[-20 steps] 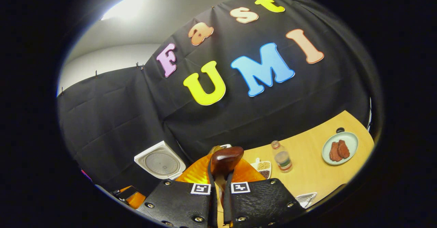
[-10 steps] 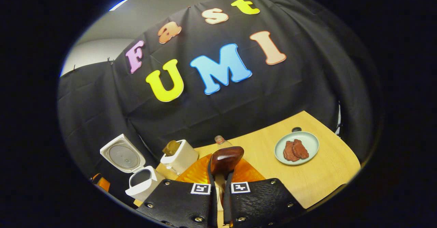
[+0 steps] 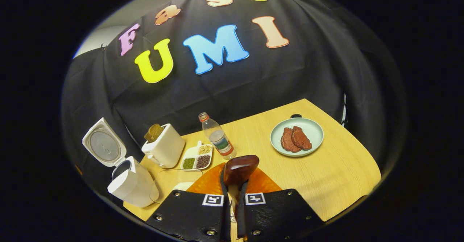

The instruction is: Close the left gripper, press the button to open the rice cooker; take a wooden spoon from the chopstick holder with the right hand, scoop a spoonful of rice and pour it into the rice cooker, then put the wooden spoon back into the chopstick holder.

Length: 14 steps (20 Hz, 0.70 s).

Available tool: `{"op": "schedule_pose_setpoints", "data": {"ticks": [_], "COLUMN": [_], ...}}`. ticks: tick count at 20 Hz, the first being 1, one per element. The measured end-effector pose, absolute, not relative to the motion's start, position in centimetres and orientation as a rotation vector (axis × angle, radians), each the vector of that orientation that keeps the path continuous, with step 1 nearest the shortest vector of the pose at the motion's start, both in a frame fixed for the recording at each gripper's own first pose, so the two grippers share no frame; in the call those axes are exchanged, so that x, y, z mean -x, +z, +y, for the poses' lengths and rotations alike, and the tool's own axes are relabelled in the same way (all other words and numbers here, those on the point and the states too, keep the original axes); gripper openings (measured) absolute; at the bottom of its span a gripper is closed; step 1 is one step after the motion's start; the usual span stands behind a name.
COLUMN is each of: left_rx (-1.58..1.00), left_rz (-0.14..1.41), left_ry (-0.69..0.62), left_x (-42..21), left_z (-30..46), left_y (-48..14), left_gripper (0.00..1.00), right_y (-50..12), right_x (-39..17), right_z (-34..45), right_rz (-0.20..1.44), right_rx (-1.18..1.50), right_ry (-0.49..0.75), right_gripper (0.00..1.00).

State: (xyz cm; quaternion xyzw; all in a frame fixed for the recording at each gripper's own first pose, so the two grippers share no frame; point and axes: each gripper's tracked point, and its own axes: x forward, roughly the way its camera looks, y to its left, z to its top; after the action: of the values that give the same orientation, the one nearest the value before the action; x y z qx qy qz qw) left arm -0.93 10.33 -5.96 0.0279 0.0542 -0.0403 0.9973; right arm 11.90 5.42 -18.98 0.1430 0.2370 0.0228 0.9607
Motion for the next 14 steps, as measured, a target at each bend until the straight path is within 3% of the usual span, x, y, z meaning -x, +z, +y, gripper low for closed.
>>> {"op": "schedule_pose_setpoints", "data": {"ticks": [8, 10, 12, 13, 14], "left_rx": [-0.068, -0.073, -0.059, -0.047, -0.038], "left_rz": [0.113, 0.112, 0.115, 0.12, 0.123], "left_ry": [-0.062, -0.061, -0.073, -0.079, -0.088], "left_x": [2.3, 2.3, 2.0, 2.0, 1.9], "left_z": [9.6, 9.1, 8.3, 7.5, 7.0], "left_y": [-5.9, -6.0, -6.5, -6.7, -6.9], "left_gripper": [0.95, 0.96, 0.98, 0.93, 0.95], "right_y": [-23.9, -24.0, -24.2, -24.3, -23.9], "right_x": [-13.3, -13.3, -12.4, -12.2, -12.1], "right_z": [5.1, 4.3, 4.2, 3.4, 2.0], "right_rz": [0.519, 0.492, 0.51, 0.515, 0.487], "right_rx": [-0.273, -0.233, -0.185, -0.141, -0.094], "right_ry": [0.036, 0.033, 0.071, 0.061, 0.03], "right_gripper": [0.07, 0.13, 0.25, 0.49, 0.72]}}
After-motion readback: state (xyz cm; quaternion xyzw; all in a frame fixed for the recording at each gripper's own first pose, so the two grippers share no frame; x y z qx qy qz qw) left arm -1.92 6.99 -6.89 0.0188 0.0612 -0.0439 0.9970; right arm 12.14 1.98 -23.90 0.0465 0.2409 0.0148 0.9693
